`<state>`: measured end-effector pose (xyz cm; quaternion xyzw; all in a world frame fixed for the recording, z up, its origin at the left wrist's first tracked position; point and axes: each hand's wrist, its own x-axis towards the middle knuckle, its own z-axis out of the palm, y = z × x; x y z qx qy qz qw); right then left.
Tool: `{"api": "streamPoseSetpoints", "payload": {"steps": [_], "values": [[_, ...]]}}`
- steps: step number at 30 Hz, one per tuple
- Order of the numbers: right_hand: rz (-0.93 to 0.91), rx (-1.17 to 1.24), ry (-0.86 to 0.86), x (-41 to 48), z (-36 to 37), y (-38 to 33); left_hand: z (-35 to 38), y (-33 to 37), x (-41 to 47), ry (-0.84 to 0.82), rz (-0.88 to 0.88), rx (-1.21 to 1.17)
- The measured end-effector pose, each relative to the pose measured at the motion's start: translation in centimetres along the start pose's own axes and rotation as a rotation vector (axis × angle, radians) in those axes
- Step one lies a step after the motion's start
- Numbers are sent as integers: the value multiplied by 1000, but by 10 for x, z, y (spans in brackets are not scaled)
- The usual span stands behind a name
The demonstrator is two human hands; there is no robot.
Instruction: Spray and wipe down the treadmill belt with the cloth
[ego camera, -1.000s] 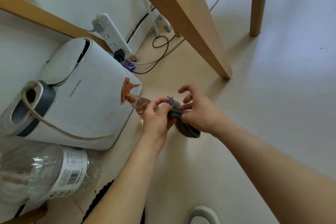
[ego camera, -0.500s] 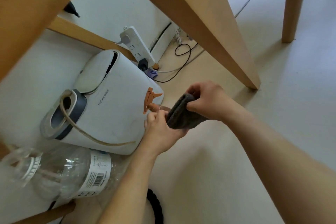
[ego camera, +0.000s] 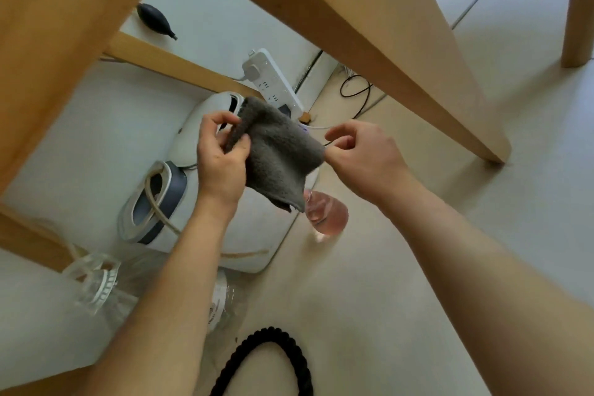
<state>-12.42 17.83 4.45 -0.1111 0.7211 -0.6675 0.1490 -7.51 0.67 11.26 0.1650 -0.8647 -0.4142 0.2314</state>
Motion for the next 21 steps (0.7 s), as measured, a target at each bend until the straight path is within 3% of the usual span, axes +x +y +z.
{"api": "streamPoseSetpoints", "payload": {"steps": [3,6,8,11,14,16,19,21], "values": [[26,-29,-30,-3,5,5,-12,-2,49,221,157,373],[98,-32,-93,-13,6,21,-27,-23,92,349,38,870],[103,-74,-101,-16,8,30,-41,-37,111,398,-109,1041],[141,-125,-113,-17,9,34,-42,-48,110,419,-141,1013],[167,-100,-151,-21,7,30,-28,-67,90,36,-30,1113],[148,-106,-203,-24,3,24,-27,-72,88,-68,-123,1129],[90,-348,-327,-28,-7,17,-17,-64,77,42,-143,1024],[102,-478,-381,-33,-15,13,2,-54,62,137,-83,813]]}}
